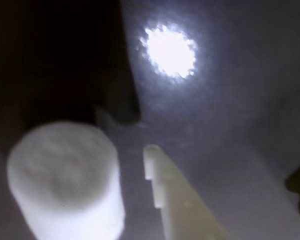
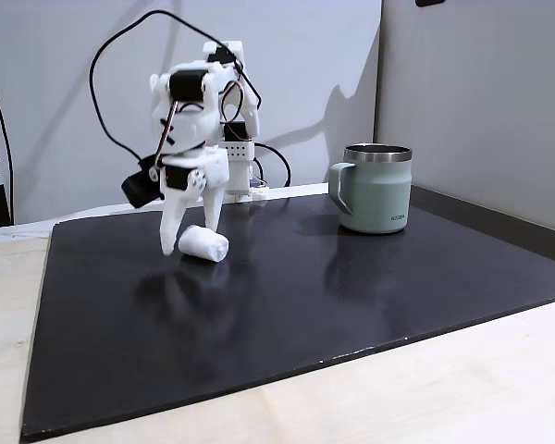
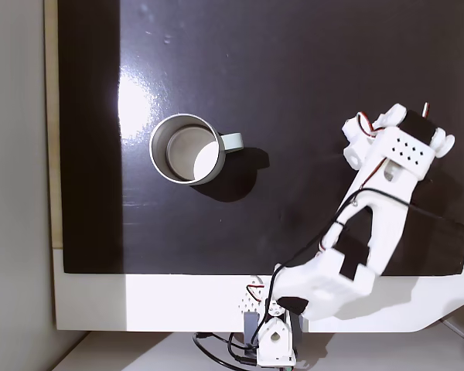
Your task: Grasp a gauze and put it in the cup.
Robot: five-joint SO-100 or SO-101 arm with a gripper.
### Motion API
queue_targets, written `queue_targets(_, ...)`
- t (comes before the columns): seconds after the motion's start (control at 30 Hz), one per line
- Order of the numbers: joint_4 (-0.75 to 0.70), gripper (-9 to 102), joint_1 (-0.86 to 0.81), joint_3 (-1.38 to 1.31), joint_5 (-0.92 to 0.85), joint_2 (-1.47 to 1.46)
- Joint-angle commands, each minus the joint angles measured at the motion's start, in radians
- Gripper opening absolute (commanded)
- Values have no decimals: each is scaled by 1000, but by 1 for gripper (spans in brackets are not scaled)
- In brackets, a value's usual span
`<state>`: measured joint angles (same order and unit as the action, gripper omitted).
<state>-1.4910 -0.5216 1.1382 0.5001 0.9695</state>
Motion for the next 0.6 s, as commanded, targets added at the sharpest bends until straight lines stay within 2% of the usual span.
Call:
queue_targets(0.0, -44, 40, -3, -147, -9, -51)
queue_targets(0.27, -305, 40, 9, -650, -11, -347)
queue_targets(0.37, -305, 39, 8, -678, -21, -357)
queue_targets(0.57, -305, 29, 5, -696, -15, -357)
